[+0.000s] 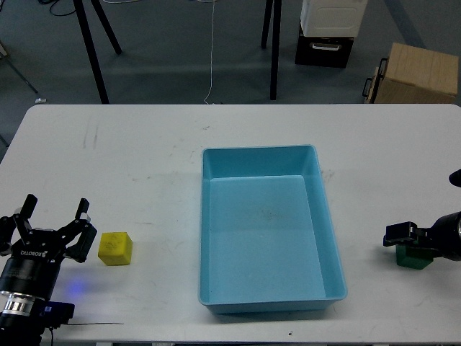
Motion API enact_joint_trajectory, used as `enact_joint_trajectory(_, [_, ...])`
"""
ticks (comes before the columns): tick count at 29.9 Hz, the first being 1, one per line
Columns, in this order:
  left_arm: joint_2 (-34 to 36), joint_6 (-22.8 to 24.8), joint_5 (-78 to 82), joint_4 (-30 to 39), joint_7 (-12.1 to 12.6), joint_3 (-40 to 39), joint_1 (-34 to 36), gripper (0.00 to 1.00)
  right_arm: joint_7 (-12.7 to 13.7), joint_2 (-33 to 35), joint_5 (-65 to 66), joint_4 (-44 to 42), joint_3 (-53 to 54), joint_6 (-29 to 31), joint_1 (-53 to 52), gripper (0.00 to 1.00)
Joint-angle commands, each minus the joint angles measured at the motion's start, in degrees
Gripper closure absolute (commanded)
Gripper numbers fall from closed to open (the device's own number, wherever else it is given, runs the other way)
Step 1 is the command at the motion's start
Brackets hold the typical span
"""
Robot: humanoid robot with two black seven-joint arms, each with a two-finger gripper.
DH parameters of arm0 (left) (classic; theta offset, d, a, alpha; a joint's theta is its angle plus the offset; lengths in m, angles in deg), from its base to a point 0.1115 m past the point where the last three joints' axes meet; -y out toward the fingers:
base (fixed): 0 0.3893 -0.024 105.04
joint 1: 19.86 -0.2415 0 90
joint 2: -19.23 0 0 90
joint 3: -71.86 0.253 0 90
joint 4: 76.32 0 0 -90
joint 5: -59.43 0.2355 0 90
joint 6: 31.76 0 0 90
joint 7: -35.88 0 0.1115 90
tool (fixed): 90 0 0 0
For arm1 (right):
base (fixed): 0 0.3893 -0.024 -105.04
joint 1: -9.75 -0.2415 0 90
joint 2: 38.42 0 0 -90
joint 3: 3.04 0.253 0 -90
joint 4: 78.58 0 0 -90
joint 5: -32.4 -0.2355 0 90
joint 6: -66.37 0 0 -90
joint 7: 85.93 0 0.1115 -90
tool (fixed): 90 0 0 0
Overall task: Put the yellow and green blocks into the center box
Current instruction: 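Grasp the dark green cube with the right gripper, then lift the green cube and carry it into the blue box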
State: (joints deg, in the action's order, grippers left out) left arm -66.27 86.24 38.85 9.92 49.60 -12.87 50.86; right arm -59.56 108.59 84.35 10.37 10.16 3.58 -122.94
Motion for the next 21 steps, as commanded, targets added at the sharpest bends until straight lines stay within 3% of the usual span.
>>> enact_joint_trajectory(1, [-0.02,0.00,0.01,-0.01,0.00,0.45,0.12,0.00,-0.01,0.47,1.57,0.17,-0.01,0.04,0.24,0.80])
enact_joint_trajectory(3, [-0.02,0.00,0.01,-0.10,0.00,0.45,0.12,0.00,-0.09,1.17,1.39,0.43,0.16,-0.13,0.24,0.83])
enact_joint_trajectory(7, [-0.10,0.00,0.09,-0.10,0.00,0.53,0.04,0.00,-0.18,3.19,1.30,2.98,0.60,-1.45,0.07,0.99])
enact_joint_trajectory(15, [-0.72,0.00,0.27,-0.01,0.00,0.53,0.12,0.00,-1.67,11.36,-3.77,10.37,4.29,-1.19,-6.77,0.99])
enact_joint_trajectory(21, [-0.72,0.00,0.53,-0.01,0.00,0.53,0.12,0.00,-4.39,7.78,-14.94,10.19,3.15,0.04,-15.13,0.99])
